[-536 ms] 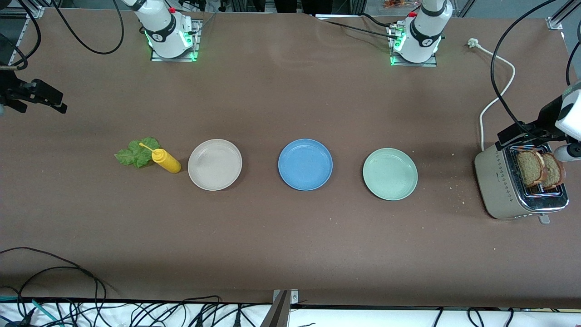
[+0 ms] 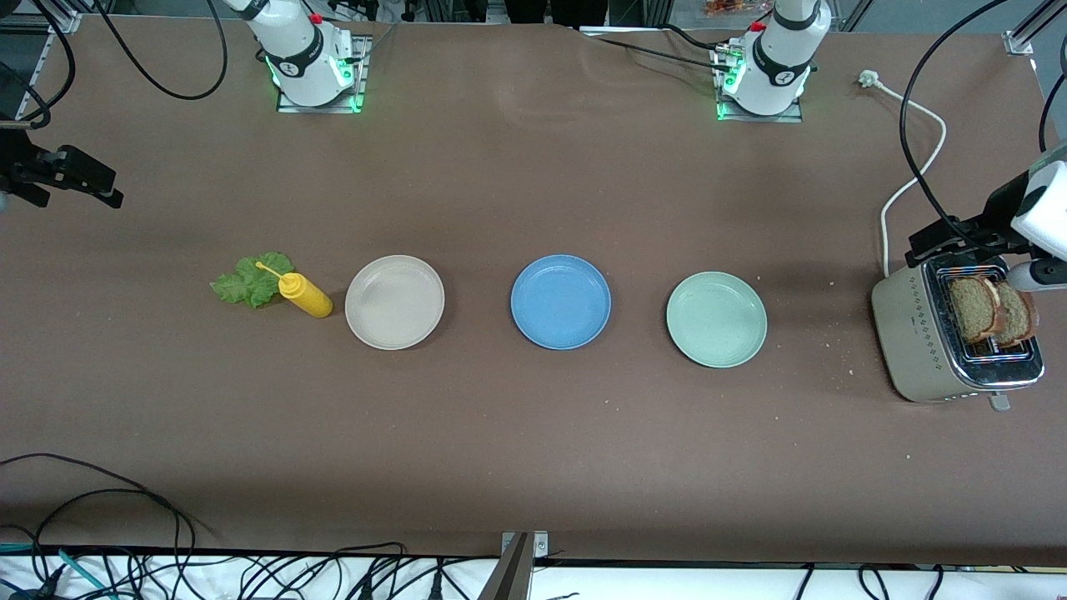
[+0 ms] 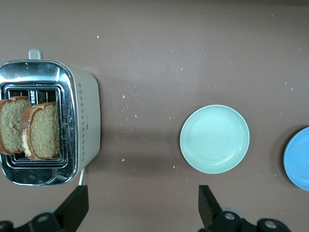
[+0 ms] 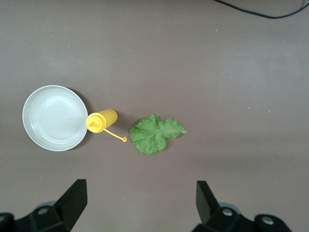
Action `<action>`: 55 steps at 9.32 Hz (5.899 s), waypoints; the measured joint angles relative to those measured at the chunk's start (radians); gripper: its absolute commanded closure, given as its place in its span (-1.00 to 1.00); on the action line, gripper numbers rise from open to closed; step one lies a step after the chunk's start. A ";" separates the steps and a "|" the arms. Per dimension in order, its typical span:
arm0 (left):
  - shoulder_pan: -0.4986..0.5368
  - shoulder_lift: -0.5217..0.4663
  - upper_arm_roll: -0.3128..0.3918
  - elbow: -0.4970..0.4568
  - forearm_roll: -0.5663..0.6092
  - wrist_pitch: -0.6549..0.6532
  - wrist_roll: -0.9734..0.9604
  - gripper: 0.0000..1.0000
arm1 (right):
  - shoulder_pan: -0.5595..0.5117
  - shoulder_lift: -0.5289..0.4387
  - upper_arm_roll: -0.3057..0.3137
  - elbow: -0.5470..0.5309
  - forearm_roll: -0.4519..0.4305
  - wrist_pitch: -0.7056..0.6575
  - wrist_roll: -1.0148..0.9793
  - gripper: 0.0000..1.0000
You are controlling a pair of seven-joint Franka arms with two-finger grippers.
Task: Make sandwich in blue plate with both arms
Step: 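Move the left gripper over the toaster above the bread slices, then lower the left gripper, grasp a bread slice, lift it from the toaster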
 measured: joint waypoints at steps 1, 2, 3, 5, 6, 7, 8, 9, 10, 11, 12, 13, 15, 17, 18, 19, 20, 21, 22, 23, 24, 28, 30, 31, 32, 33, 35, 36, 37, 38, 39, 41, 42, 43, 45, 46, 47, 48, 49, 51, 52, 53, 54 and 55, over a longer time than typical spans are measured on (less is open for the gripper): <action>0.000 0.000 0.001 0.000 0.000 -0.005 0.018 -1.00 | 0.000 0.000 0.000 0.000 0.000 0.000 0.000 -1.00; 0.003 0.000 0.002 0.000 0.000 -0.007 0.022 -1.00 | 0.000 0.000 0.000 0.000 0.000 0.000 0.000 -1.00; 0.009 0.000 0.003 0.000 0.000 -0.009 0.024 -1.00 | 0.000 0.000 0.000 0.000 0.000 0.000 0.000 -1.00; 0.012 0.000 0.009 0.000 0.001 -0.015 0.033 -1.00 | 0.000 0.000 0.000 0.000 0.001 0.001 0.000 -1.00; 0.014 0.000 0.011 0.000 0.001 -0.015 0.035 -1.00 | 0.000 0.000 0.000 0.000 0.001 0.001 0.000 -1.00; 0.020 0.000 0.011 0.000 0.001 -0.016 0.036 -1.00 | 0.000 0.001 0.000 0.000 0.001 0.001 0.000 -1.00; 0.026 0.001 0.011 -0.001 0.001 -0.017 0.036 -1.00 | 0.000 0.001 0.000 0.000 0.001 0.001 0.000 -1.00; 0.029 0.001 0.011 -0.001 0.001 -0.017 0.036 -1.00 | 0.000 0.001 0.000 0.000 0.001 0.002 0.000 -1.00; 0.032 0.003 0.011 -0.001 0.001 -0.019 0.036 -1.00 | 0.000 0.001 0.000 0.000 0.001 0.002 0.000 -1.00; 0.037 0.004 0.011 -0.001 0.001 -0.020 0.036 -1.00 | 0.000 0.001 0.000 0.000 0.001 0.002 0.000 -1.00; 0.045 0.004 0.012 -0.001 0.001 -0.020 0.037 -1.00 | 0.000 0.001 0.000 0.000 0.001 0.002 0.000 -1.00; 0.056 0.004 0.012 -0.001 0.001 -0.020 0.037 -1.00 | 0.000 0.001 0.000 0.000 0.001 0.003 0.000 -1.00; 0.080 0.004 0.013 0.000 0.001 -0.020 0.039 -1.00 | 0.000 0.001 0.000 0.000 0.001 0.007 0.000 -1.00; 0.090 0.002 0.012 0.000 0.001 -0.020 0.043 -1.00 | 0.000 0.002 0.000 0.000 0.001 0.010 0.000 -1.00; 0.089 0.000 0.008 0.000 0.001 -0.020 0.043 -1.00 | 0.000 0.002 0.000 0.000 0.001 0.011 0.000 -1.00; 0.086 -0.001 0.004 0.000 0.001 -0.020 0.043 -1.00 | 0.000 0.002 0.000 0.000 0.001 0.011 0.000 -1.00; 0.084 -0.001 0.000 0.000 0.001 -0.020 0.043 -1.00 | 0.000 0.002 0.000 0.000 0.001 0.011 0.000 -1.00; 0.082 -0.001 -0.003 0.000 0.001 -0.020 0.043 -1.00 | 0.000 0.002 0.000 0.000 0.001 0.011 0.000 -1.00; 0.081 -0.001 -0.005 -0.001 0.001 -0.021 0.043 -1.00 | 0.000 0.002 0.000 0.000 0.001 0.011 0.000 -1.00; 0.080 0.000 -0.007 -0.002 0.001 -0.022 0.043 -1.00 | 0.000 0.002 0.000 0.000 0.001 0.011 0.000 -1.00; 0.080 0.000 -0.007 -0.003 0.001 -0.022 0.043 -1.00 | 0.000 0.002 0.000 0.000 0.001 0.011 0.000 -1.00; 0.080 0.001 -0.007 -0.005 0.001 -0.023 0.043 -1.00 | 0.000 0.002 0.000 0.000 0.001 0.011 0.000 -1.00; 0.080 0.002 -0.007 -0.007 0.001 -0.023 0.043 -1.00 | 0.000 0.002 0.000 0.000 0.001 0.011 0.000 -1.00; 0.080 0.002 -0.007 -0.009 0.001 -0.023 0.043 -1.00 | 0.000 0.002 0.000 0.000 0.001 0.011 0.000 -1.00; 0.080 0.002 -0.007 -0.010 0.001 -0.023 0.043 -1.00 | 0.000 0.002 0.000 0.000 0.001 0.011 0.000 -1.00; 0.081 0.003 -0.007 -0.010 0.001 -0.023 0.043 -1.00 | 0.000 0.003 0.000 0.000 0.001 0.011 0.000 -1.00; 0.082 0.003 -0.006 -0.010 0.001 -0.023 0.043 -1.00 | 0.000 0.005 0.000 0.000 0.001 0.011 0.000 -1.00; 0.082 0.003 -0.006 -0.010 0.001 -0.023 0.043 -1.00 | 0.000 0.005 0.000 0.000 0.001 0.011 0.000 -1.00; 0.082 0.003 -0.006 -0.010 0.001 -0.023 0.043 -1.00 | 0.000 0.005 0.000 0.000 0.001 0.011 0.000 -1.00; 0.082 0.003 -0.006 -0.010 0.001 -0.023 0.043 -1.00 | 0.000 0.005 0.000 0.000 0.001 0.011 0.000 -1.00; 0.083 0.003 -0.006 -0.010 0.001 -0.023 0.043 -1.00 | 0.000 0.005 0.000 0.000 0.001 0.011 0.000 -1.00; 0.083 0.003 -0.006 -0.010 0.001 -0.023 0.043 -1.00 | 0.000 0.005 0.000 0.000 0.001 0.011 0.000 -1.00; 0.084 0.003 -0.006 -0.010 0.001 -0.023 0.043 -1.00 | 0.000 0.005 0.000 0.000 0.001 0.011 0.000 -1.00; 0.085 0.003 -0.006 -0.010 0.001 -0.023 0.043 -1.00 | 0.000 0.005 0.000 0.000 0.001 0.011 0.000 -1.00; 0.109 0.014 0.003 -0.010 0.005 0.000 0.042 -1.00 | 0.000 0.005 0.000 0.000 0.001 0.011 0.000 -1.00; 0.144 0.033 0.007 -0.010 0.007 0.042 0.044 -1.00 | 0.000 0.005 0.000 0.000 0.001 0.011 0.000 -1.00; 0.178 0.058 0.011 -0.010 0.007 0.085 0.046 -1.00 | 0.000 0.005 0.000 0.000 0.001 0.011 0.000 -1.00; 0.203 0.086 0.012 -0.010 0.007 0.124 0.059 -1.00 | -0.001 0.006 0.000 0.000 0.001 0.011 0.000 -1.00; 0.221 0.114 0.012 -0.010 0.007 0.155 0.078 -1.00 | -0.001 0.006 0.000 0.000 0.002 0.011 0.000 -1.00; 0.247 0.168 0.012 -0.010 0.007 0.209 0.116 -1.00 | -0.001 0.006 -0.001 0.000 0.002 0.011 0.000 -1.00; 0.260 0.198 0.012 -0.010 0.011 0.216 0.134 -1.00 | -0.001 0.006 0.000 0.000 0.002 0.011 0.000 -1.00; 0.270 0.226 0.012 -0.010 0.045 0.219 0.146 -1.00 | -0.001 0.006 0.000 0.000 0.002 0.011 0.000 -1.00; 0.276 0.253 0.012 -0.011 0.069 0.220 0.154 -1.00 | -0.001 0.006 0.000 0.000 0.002 0.011 0.000 -1.00; 0.276 0.275 0.012 -0.012 0.076 0.220 0.155 -1.00 | -0.001 0.006 0.000 0.000 0.002 0.010 0.001 -1.00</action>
